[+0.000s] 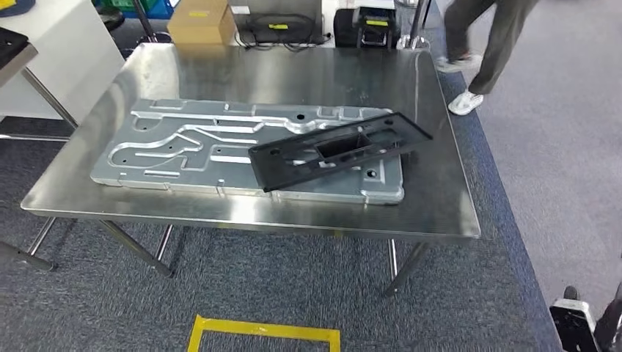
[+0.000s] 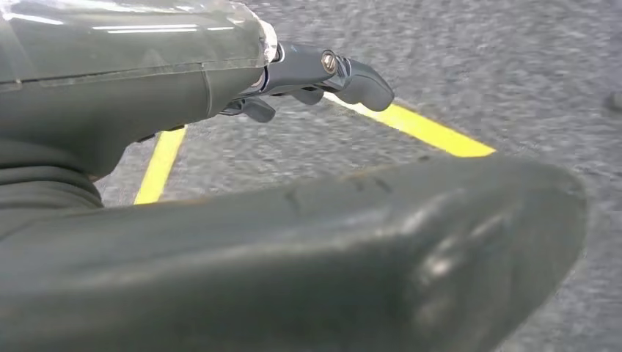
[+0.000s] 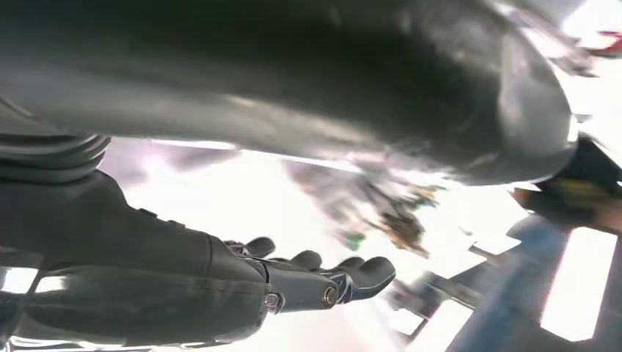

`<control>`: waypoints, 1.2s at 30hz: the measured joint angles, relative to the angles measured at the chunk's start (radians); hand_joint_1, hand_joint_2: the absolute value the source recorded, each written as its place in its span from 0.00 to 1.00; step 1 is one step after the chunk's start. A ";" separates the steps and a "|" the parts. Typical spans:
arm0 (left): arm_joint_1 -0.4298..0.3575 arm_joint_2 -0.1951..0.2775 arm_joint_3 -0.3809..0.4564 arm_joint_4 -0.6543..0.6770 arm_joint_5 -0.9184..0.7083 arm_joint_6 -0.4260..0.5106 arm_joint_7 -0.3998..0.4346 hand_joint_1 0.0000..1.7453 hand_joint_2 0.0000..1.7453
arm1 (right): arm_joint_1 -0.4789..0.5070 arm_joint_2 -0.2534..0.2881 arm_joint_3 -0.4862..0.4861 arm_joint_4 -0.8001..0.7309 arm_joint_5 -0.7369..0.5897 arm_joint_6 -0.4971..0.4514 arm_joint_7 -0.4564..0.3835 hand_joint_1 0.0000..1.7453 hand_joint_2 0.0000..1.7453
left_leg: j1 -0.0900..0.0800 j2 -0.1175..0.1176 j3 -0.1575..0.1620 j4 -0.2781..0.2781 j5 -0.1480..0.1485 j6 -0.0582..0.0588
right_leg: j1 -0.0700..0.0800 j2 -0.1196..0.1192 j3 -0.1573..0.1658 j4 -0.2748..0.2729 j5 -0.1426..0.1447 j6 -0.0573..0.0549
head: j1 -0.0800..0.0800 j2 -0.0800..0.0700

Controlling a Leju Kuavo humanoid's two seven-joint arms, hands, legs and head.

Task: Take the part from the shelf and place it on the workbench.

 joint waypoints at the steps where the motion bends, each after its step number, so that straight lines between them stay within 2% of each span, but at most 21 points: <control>1: 0.000 0.000 0.002 0.000 0.002 0.000 -0.001 0.00 0.00 | 0.002 0.006 -0.023 0.038 0.014 0.008 0.000 0.00 0.00 | 0.001 0.002 -0.017 0.061 -0.054 -0.003 | 0.003 0.000 -0.013 0.001 0.010 -0.005 | 0.000 0.000; 3: -0.002 -0.001 0.005 0.000 0.003 -0.001 -0.002 0.00 0.00 | 0.006 0.018 -0.064 0.105 0.033 0.014 0.000 0.00 0.00 | 0.001 0.003 -0.042 0.190 -0.133 -0.005 | 0.010 -0.001 -0.038 0.002 0.028 -0.010 | 0.000 0.000; 5: -0.003 -0.001 0.009 0.000 0.004 -0.001 -0.002 0.00 0.00 | 0.008 0.030 -0.097 0.156 0.041 0.015 0.000 0.00 0.00 | -0.001 0.003 -0.017 0.222 -0.121 0.001 | 0.018 -0.001 -0.061 0.005 0.044 -0.011 | 0.000 0.000; 6: -0.003 -0.001 0.011 0.000 0.004 -0.001 -0.002 0.00 0.00 | 0.008 0.035 -0.112 0.178 0.046 0.020 0.000 0.00 0.00 | -0.003 0.002 0.022 0.183 -0.093 0.008 | 0.022 -0.001 -0.071 0.006 0.052 -0.012 | 0.000 0.000; 8: -0.007 0.000 0.014 0.000 0.005 -0.001 -0.003 0.00 0.00 | 0.005 0.044 -0.138 0.218 0.061 0.033 0.000 0.00 0.00 | -0.013 0.003 0.135 0.030 -0.059 0.033 | 0.029 0.000 -0.086 0.007 0.067 -0.011 | 0.000 0.000; 9: -0.010 0.001 0.016 0.000 0.006 -0.001 -0.003 0.00 0.00 | 0.005 0.048 -0.148 0.236 0.068 0.039 0.000 0.00 0.00 | -0.017 0.004 0.185 -0.045 -0.061 0.041 | 0.030 0.000 -0.089 0.008 0.074 -0.009 | 0.000 0.000; 11: -0.014 0.001 0.018 0.000 0.007 -0.001 -0.004 0.00 0.00 | 0.004 0.058 -0.162 0.261 0.075 0.045 0.000 0.00 0.00 | -0.024 0.005 0.229 -0.122 -0.073 0.048 | 0.028 -0.001 -0.092 0.006 0.089 0.001 | 0.000 0.000; 13: -0.014 0.000 0.020 0.000 0.007 0.000 -0.005 0.00 0.00 | 0.004 0.064 -0.171 0.277 0.079 0.046 0.000 0.00 0.00 | -0.024 0.007 0.222 -0.138 -0.054 0.052 | 0.024 0.001 -0.096 0.004 0.099 0.013 | 0.000 0.000; 14: -0.015 -0.001 0.020 0.001 0.008 0.000 -0.005 0.00 0.00 | 0.004 0.066 -0.176 0.284 0.081 0.048 0.000 0.00 0.00 | -0.022 0.010 0.214 -0.146 -0.042 0.057 | 0.024 0.003 -0.103 0.014 0.084 0.018 | 0.000 0.000; 17: -0.015 -0.004 0.022 0.001 0.016 0.002 -0.007 0.00 0.00 | -0.002 0.070 -0.191 0.321 0.095 0.084 0.000 0.00 0.00 | -0.016 0.014 0.182 -0.158 -0.010 0.066 | 0.017 0.005 -0.143 0.132 -0.040 0.032 | 0.000 0.000; 18: -0.014 -0.006 0.024 0.001 0.019 0.003 -0.008 0.00 0.00 | -0.007 0.073 -0.199 0.346 0.102 0.108 0.000 0.00 0.00 | -0.016 0.016 0.170 -0.157 -0.002 0.065 | 0.013 0.005 -0.156 0.194 -0.073 0.037 | 0.000 0.000; 19: -0.013 -0.008 0.026 0.001 0.021 0.004 -0.010 0.00 0.00 | -0.014 0.077 -0.210 0.377 0.111 0.130 0.000 0.00 0.00 | -0.015 0.018 0.159 -0.155 0.006 0.062 | 0.008 0.004 -0.165 0.247 -0.081 0.043 | 0.000 0.000; 21: -0.012 -0.014 0.030 0.002 0.025 0.006 -0.013 0.00 0.00 | -0.029 0.087 -0.238 0.462 0.143 0.166 0.002 0.00 0.00 | -0.012 0.020 0.134 -0.143 0.018 0.055 | -0.001 0.004 -0.143 0.273 -0.031 0.054 | 0.000 0.000; 22: -0.012 -0.016 0.032 0.002 0.027 0.007 -0.016 0.00 0.00 | -0.040 0.090 -0.253 0.513 0.169 0.171 0.006 0.00 0.00 | -0.009 0.020 0.122 -0.132 0.021 0.051 | -0.006 0.004 -0.105 0.231 0.002 0.058 | 0.000 0.000; 24: -0.013 -0.019 0.039 0.002 0.032 0.010 -0.022 0.00 0.00 | -0.065 0.091 -0.278 0.625 0.236 0.164 0.025 0.00 0.00 | -0.006 0.021 0.099 -0.105 0.021 0.039 | -0.008 0.005 -0.007 0.089 0.005 0.063 | 0.000 0.000; 26: -0.014 -0.019 0.046 0.002 0.039 0.015 -0.027 0.00 0.00 | -0.089 0.090 -0.289 0.737 0.304 0.159 0.061 0.00 0.00 | -0.008 0.021 0.084 -0.083 0.022 0.026 | -0.004 0.007 0.043 0.002 -0.032 0.052 | 0.000 0.000; 29: -0.013 -0.019 0.056 0.002 0.051 0.018 -0.031 0.00 0.00 | -0.112 0.089 -0.295 0.874 0.359 0.199 0.140 0.00 0.00 | -0.005 0.019 0.072 -0.063 0.017 0.009 | -0.002 0.005 0.035 -0.003 -0.033 0.023 | 0.000 0.000; 31: -0.011 -0.020 0.065 0.002 0.058 0.019 -0.033 0.00 0.00 | -0.124 0.088 -0.298 0.936 0.381 0.243 0.204 0.00 0.00 | -0.001 0.017 0.046 0.004 -0.043 0.000 | 0.000 0.001 0.023 -0.003 -0.020 0.005 | 0.000 0.000; 33: -0.011 -0.019 0.071 0.002 0.059 0.020 -0.034 0.00 0.00 | -0.134 0.087 -0.298 0.983 0.402 0.282 0.263 0.00 0.00 | 0.000 0.017 0.001 0.138 -0.128 -0.005 | 0.006 0.000 0.006 -0.001 -0.010 -0.004 | 0.000 0.000; 34: -0.011 -0.019 0.072 0.002 0.059 0.023 -0.035 0.00 0.00 | -0.137 0.087 -0.298 1.002 0.410 0.297 0.287 0.00 0.00 | 0.000 0.017 -0.016 0.197 -0.153 -0.005 | 0.009 0.000 -0.003 0.000 -0.006 -0.006 | 0.000 0.000; 36: -0.010 -0.020 0.074 0.002 0.058 0.033 -0.032 0.00 0.00 | -0.141 0.087 -0.298 1.034 0.420 0.323 0.319 0.00 0.00 | -0.001 0.017 -0.001 0.213 -0.142 0.001 | 0.016 0.000 -0.014 0.001 0.000 -0.008 | 0.000 0.000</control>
